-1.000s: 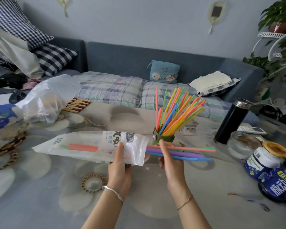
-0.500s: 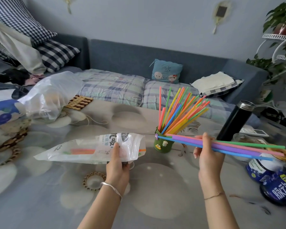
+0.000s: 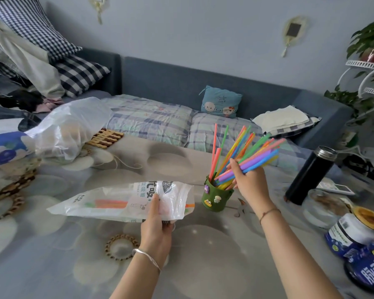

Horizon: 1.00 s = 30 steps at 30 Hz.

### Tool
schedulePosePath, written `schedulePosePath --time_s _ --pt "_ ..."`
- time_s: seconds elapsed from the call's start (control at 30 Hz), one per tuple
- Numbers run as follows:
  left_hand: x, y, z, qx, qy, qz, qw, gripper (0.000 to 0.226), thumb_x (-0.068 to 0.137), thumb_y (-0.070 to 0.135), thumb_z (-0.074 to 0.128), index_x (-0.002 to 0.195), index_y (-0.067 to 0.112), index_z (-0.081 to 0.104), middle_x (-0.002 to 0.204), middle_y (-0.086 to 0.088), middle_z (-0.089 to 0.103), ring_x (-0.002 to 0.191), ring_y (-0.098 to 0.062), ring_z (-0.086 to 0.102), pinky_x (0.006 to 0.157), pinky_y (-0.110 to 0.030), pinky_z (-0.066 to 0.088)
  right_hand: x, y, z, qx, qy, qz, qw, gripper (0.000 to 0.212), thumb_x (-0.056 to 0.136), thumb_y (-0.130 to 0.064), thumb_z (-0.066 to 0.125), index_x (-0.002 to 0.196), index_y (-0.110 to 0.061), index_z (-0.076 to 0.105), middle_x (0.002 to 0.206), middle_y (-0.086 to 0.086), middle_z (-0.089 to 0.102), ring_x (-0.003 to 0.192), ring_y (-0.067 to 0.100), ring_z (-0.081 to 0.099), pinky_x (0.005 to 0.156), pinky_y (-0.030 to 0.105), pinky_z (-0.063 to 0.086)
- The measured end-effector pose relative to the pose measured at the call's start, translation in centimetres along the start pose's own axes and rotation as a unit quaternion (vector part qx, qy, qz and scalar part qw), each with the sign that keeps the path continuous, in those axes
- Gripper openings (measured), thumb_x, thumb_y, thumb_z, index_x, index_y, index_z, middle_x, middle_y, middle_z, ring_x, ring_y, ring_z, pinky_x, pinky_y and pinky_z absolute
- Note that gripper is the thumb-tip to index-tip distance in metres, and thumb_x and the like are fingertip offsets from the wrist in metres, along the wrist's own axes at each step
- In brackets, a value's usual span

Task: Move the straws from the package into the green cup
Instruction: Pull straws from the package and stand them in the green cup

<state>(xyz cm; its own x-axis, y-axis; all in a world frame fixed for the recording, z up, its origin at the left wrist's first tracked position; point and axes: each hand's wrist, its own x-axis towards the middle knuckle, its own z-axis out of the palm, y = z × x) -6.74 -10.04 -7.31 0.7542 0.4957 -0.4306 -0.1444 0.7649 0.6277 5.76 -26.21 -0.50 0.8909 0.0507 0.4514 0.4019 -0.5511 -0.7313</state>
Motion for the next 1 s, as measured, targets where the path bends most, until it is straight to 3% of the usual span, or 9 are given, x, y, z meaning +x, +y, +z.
schedulePosePath --time_s 0.07,0.2,0.33,0.47,0.6,0.83,1.0 --pt "-0.1 0.1 0.1 -0.010 0.002 -0.002 1.000 0.012 0.092 0.028 0.059 0.088 0.017 0.062 0.080 -0.001 0.067 0.072 -0.019 0.053 0.066 -0.034 0.037 0.5 -0.4 0.3 -0.041 -0.021 0.007 0.999 0.041 0.089 -0.036 0.057 0.076 0.001 0.070 0.060 0.011 0.063 0.054 0.020 0.059 0.049 0.024 0.045" --pt "-0.4 0.5 0.3 -0.032 0.005 0.002 0.999 0.011 0.093 0.026 0.058 0.086 0.018 0.061 0.056 0.009 0.069 0.068 -0.016 0.053 0.064 -0.029 0.039 1.7 -1.7 0.5 -0.134 -0.075 0.031 0.988 0.041 0.087 -0.038 0.058 0.061 -0.006 0.056 0.056 0.006 0.055 0.050 0.020 0.054 0.042 0.024 0.038" --pt "-0.7 0.7 0.5 -0.042 0.009 0.000 0.999 0.011 0.094 0.024 0.056 0.086 0.017 0.060 0.053 0.010 0.068 0.066 -0.014 0.052 0.064 -0.028 0.039 3.0 -2.2 1.1 -0.081 -0.081 0.073 0.991 0.039 0.085 -0.039 0.061 0.082 0.000 0.064 0.062 0.013 0.065 0.053 0.023 0.063 0.054 0.035 0.057" --pt "-0.7 0.8 0.5 -0.047 0.010 -0.002 0.999 0.012 0.094 0.025 0.057 0.087 0.016 0.061 0.054 0.009 0.069 0.066 -0.015 0.052 0.064 -0.028 0.039 3.7 -2.4 1.3 -0.105 -0.112 0.108 0.982 0.041 0.089 -0.034 0.058 0.088 0.006 0.053 0.062 0.005 0.063 0.045 0.008 0.058 0.040 0.019 0.043" --pt "-1.0 1.0 0.6 -0.044 0.013 -0.005 0.999 0.013 0.094 0.025 0.057 0.086 0.016 0.062 0.055 0.009 0.069 0.067 -0.015 0.053 0.065 -0.028 0.039 3.9 -2.2 1.6 -0.105 -0.164 0.144 0.970 0.028 0.087 -0.029 0.060 0.095 -0.003 0.056 0.067 0.005 0.065 0.034 0.004 0.056 0.030 0.012 0.035" --pt "-1.7 1.6 0.9 -0.043 0.012 0.004 0.999 0.014 0.095 0.025 0.056 0.083 0.017 0.061 0.051 0.010 0.067 0.064 -0.014 0.050 0.063 -0.026 0.038 4.4 -4.0 0.9 -0.046 -0.015 0.037 0.998 0.041 0.091 -0.042 0.050 0.072 -0.007 0.057 0.057 0.003 0.061 0.042 0.007 0.058 0.048 0.026 0.049" --pt "-1.9 1.7 0.9 -0.049 0.016 0.002 0.999 0.014 0.094 0.024 0.057 0.083 0.016 0.060 0.050 0.009 0.066 0.064 -0.015 0.049 0.063 -0.026 0.038 4.3 -3.5 1.3 -0.084 -0.104 0.085 0.987 0.041 0.095 -0.036 0.045 0.081 -0.001 0.061 0.055 0.002 0.061 0.032 0.002 0.056 0.038 0.017 0.046"
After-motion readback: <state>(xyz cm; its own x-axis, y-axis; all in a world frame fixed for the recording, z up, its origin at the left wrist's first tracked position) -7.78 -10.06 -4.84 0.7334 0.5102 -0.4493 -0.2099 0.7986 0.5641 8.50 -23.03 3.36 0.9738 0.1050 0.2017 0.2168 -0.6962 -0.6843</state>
